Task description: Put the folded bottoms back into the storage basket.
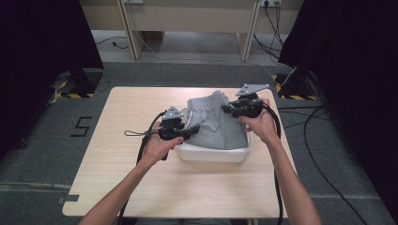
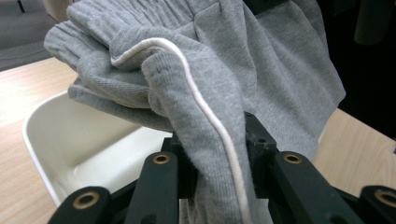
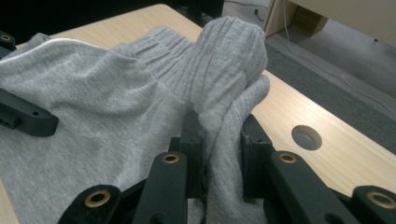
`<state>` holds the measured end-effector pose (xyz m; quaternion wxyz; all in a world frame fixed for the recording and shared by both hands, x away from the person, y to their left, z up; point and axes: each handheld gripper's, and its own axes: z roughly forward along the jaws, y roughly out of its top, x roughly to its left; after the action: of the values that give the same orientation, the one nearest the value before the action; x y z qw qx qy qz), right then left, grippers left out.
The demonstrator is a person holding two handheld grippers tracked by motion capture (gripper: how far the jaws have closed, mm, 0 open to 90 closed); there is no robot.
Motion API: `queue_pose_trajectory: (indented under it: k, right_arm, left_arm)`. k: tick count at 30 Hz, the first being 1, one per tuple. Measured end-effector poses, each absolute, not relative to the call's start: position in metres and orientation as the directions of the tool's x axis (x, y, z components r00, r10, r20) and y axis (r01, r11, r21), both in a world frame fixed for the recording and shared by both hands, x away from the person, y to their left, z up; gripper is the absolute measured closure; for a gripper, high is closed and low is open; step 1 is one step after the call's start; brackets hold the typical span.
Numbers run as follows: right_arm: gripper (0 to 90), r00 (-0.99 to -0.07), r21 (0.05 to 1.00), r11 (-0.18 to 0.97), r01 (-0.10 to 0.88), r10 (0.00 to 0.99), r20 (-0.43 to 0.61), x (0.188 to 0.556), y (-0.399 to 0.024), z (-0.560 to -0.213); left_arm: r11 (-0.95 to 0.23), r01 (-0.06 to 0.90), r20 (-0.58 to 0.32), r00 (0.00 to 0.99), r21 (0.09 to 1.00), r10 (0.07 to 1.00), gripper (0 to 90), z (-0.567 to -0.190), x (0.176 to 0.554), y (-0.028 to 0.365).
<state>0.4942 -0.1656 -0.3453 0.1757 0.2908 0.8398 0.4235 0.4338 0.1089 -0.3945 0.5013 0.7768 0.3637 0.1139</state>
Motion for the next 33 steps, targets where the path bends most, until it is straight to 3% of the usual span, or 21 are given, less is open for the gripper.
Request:
queue_pose_trajectory:
  k: [16,33]
  right_arm:
    - [75.9,-0.755,0.773,0.478,0.416,0.656,0.001,0.514,-0.174,-0.393]
    - [75.4,-0.745,0.740,0.479,0.473,0.666,0.044,0.518,-0.172,-0.414]
  left_arm:
    - [-0.271,0.509,-0.199,0.690,0.817,0.696,70.0,-0.431,0.448,0.094]
    - [-0.295,0.546,-0.205,0.677,0.784,0.707,68.1,-0.446,0.449,0.096]
